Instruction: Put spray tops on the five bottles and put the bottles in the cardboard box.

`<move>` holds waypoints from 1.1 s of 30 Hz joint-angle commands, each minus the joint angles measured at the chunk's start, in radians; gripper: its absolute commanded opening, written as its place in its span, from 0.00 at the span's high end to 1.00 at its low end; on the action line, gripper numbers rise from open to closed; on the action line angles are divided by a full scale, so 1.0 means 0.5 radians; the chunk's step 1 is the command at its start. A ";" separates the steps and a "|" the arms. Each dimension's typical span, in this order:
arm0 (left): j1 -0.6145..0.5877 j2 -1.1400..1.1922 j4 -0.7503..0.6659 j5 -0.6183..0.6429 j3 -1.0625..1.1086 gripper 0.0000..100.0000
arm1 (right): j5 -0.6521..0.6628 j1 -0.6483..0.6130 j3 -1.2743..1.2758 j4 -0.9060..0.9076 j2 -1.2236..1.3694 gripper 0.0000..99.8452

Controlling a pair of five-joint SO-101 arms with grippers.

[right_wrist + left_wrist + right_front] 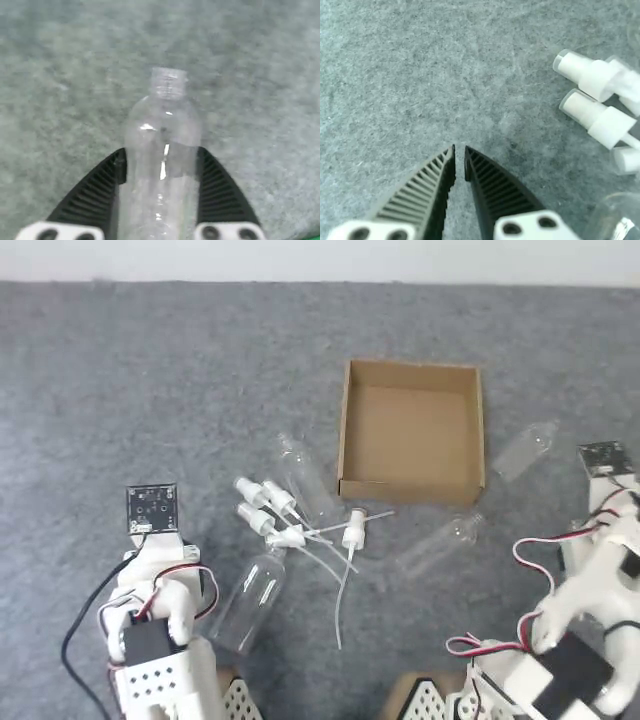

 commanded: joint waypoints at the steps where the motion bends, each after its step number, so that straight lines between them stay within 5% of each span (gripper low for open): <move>1: 0.006 -0.034 0.009 0.012 -0.011 0.97 | -0.043 -0.121 0.000 0.084 -0.115 0.76; 26: 0.006 -0.034 0.009 0.012 -0.011 0.97 | -0.160 -0.143 -0.307 0.081 0.284 0.77; 33: 0.006 -0.034 0.009 0.012 -0.011 0.97 | -0.160 -0.143 -0.218 0.081 0.284 0.93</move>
